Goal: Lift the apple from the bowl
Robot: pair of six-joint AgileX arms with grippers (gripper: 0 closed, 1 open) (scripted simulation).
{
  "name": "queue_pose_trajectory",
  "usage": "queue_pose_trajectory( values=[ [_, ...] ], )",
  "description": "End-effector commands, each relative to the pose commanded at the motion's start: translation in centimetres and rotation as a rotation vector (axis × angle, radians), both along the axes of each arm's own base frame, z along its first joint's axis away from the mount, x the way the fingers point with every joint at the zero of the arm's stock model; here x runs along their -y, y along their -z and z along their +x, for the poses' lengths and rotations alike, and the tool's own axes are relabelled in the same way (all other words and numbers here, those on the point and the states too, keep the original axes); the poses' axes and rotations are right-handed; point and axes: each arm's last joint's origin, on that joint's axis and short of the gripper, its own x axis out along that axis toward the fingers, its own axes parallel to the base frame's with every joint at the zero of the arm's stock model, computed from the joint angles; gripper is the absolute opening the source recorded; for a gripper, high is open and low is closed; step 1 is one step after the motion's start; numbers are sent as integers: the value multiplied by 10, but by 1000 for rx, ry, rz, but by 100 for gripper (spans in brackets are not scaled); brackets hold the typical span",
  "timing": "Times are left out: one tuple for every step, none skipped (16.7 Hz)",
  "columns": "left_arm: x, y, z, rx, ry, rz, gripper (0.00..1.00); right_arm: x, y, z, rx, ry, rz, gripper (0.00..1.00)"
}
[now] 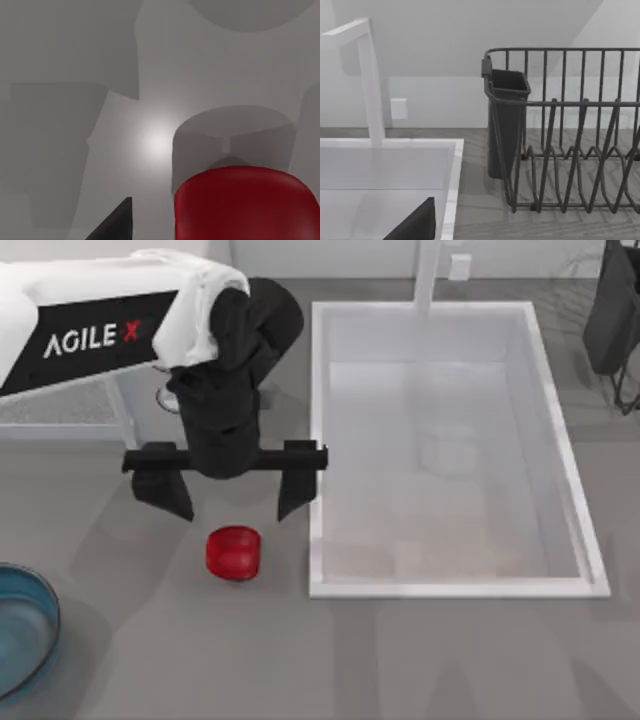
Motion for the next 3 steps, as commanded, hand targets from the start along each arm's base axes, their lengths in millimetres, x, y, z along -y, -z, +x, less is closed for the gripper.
queue_pose_trajectory(
  values=[
    [0, 0, 0, 0, 0, 0, 100, 0, 0, 0, 0, 0, 0, 100],
    [0, 0, 0, 0, 0, 0, 100, 0, 0, 0, 0, 0, 0, 100],
    [0, 0, 0, 0, 0, 0, 100, 0, 0, 0, 0, 0, 0, 100]
  ],
)
